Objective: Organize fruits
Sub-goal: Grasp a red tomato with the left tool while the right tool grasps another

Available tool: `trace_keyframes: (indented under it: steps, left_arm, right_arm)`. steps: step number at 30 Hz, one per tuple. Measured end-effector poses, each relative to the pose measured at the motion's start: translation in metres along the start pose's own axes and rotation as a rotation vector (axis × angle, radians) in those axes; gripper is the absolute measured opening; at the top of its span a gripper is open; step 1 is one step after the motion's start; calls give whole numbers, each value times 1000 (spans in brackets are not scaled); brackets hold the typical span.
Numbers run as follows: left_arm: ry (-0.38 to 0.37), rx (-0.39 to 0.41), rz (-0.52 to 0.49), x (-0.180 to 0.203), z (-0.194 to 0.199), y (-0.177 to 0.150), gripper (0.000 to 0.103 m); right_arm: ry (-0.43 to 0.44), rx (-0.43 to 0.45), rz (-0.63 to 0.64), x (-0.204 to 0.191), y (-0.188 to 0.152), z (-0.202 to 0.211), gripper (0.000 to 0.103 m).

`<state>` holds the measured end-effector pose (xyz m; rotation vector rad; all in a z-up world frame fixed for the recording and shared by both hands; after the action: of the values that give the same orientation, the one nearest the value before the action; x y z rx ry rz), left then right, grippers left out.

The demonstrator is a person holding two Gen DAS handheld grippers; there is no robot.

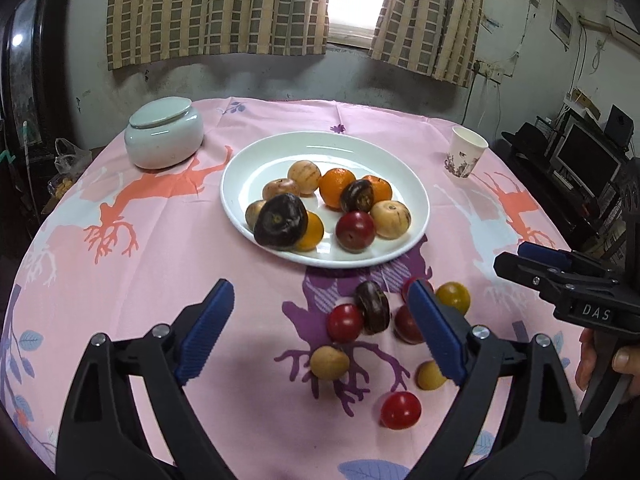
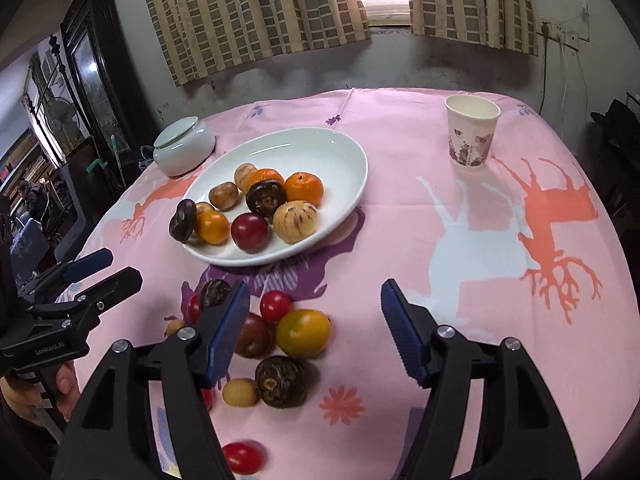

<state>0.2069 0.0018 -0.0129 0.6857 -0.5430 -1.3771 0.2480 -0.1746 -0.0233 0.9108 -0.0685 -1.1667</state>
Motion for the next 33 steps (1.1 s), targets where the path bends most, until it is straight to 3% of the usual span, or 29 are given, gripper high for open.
trace_keyframes:
  steps: [9,17,21,23,27,30,33]
  left_arm:
    - [-16,-10,-8,4,9,-33,96]
    - [-32,-99,-37,7,-4,-54,96]
    - [-11,-112,-79,15,-6,-65,96]
    - [-17,-120,-118,24,-8,-71,96]
    - [2,-134,-172,33,-11,-80,96]
    - [6,-127,-190,37,-10,-83,96]
    - [-2,-127,-208,42,-11,-87,96]
  right_arm:
    - [13,-45,-63,6,-50,-3,70]
    - [5,-48,-36,7,-53,7,70]
    - [19,-109,-72,8,-61,2,70]
    - [0,-170,-11,-3,-68,2,70]
    - [77,-223,163,-40,-79,9,70]
    - [126,-218,175,-49,-80,10,70]
    - [87,-234,156,-40,-82,6,70]
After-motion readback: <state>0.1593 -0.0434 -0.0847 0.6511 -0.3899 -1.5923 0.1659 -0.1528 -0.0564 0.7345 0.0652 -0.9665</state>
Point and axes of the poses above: each gripper's, at about its wrist camera, not at the fingertips, and z roughly against the way its jaws point, x to its right, y to its top, the point moved 9 cm from there along -z, roughly the way its jaws point, and after that the axes turned 14 degrees about y, right-handed, at the moved point
